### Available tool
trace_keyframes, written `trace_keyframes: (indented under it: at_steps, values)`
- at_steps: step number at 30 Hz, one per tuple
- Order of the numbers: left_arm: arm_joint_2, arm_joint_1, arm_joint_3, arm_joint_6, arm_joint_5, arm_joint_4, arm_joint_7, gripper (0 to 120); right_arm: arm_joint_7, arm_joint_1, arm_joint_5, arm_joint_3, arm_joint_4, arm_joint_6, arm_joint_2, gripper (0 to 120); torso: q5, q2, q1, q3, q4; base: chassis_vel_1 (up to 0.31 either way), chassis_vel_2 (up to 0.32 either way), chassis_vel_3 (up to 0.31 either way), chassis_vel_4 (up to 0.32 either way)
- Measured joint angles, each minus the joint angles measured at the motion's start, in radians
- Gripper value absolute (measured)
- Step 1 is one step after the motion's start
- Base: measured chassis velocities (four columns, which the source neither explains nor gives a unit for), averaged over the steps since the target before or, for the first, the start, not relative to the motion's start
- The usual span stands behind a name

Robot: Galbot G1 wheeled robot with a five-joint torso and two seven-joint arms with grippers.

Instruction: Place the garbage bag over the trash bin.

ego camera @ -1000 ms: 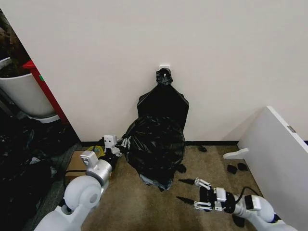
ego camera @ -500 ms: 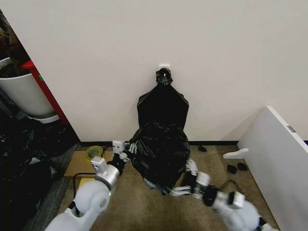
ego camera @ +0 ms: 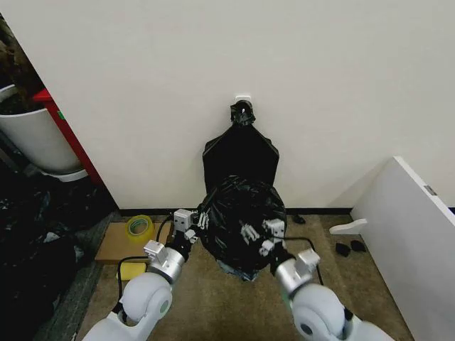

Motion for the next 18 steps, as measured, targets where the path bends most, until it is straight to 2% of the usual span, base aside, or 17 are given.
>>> trace_keyframes:
  at_steps: [1,6,9,10,13,18]
  values:
    - [-0.002,-0.002,0.001,0.002,-0.008,0.001,0.000,5,0.026,0.034,-0.004,-0.012,-0.018,-0.014,0.008,22,-0.0004,0.000,0.000,0.000,-0.0001,0.000,0.000,0.000,0.000]
    - [-0.006,-0.005,0.003,0.010,-0.020,0.000,0.000,5,0.066,0.082,-0.013,-0.035,-0.054,-0.061,0.012,11,-0.0002,0.000,0.000,0.000,-0.0001,0.000,0.000,0.000,0.000]
    - [-0.005,-0.004,0.003,0.014,-0.020,-0.007,-0.001,5,0.117,0.128,-0.046,-0.063,-0.096,-0.131,0.008,0,0.0001,0.000,0.000,0.000,-0.0001,0.000,0.000,0.000,0.000]
    - [-0.005,-0.004,0.003,0.014,-0.020,-0.007,-0.001,5,0.117,0.128,-0.046,-0.063,-0.096,-0.131,0.008,0,0.0001,0.000,0.000,0.000,-0.0001,0.000,0.000,0.000,0.000]
    - [-0.004,0.002,0.002,0.014,-0.003,-0.012,0.001,5,0.202,0.168,-0.057,-0.092,-0.112,-0.259,0.002,0,0.0000,0.000,0.000,0.000,-0.0001,0.000,0.000,0.000,0.000]
    - [-0.002,0.009,-0.003,0.014,0.006,-0.015,0.003,5,0.246,0.176,-0.071,-0.093,-0.096,-0.321,-0.007,0,0.0000,0.000,0.000,0.000,-0.0001,0.000,0.000,0.000,0.000]
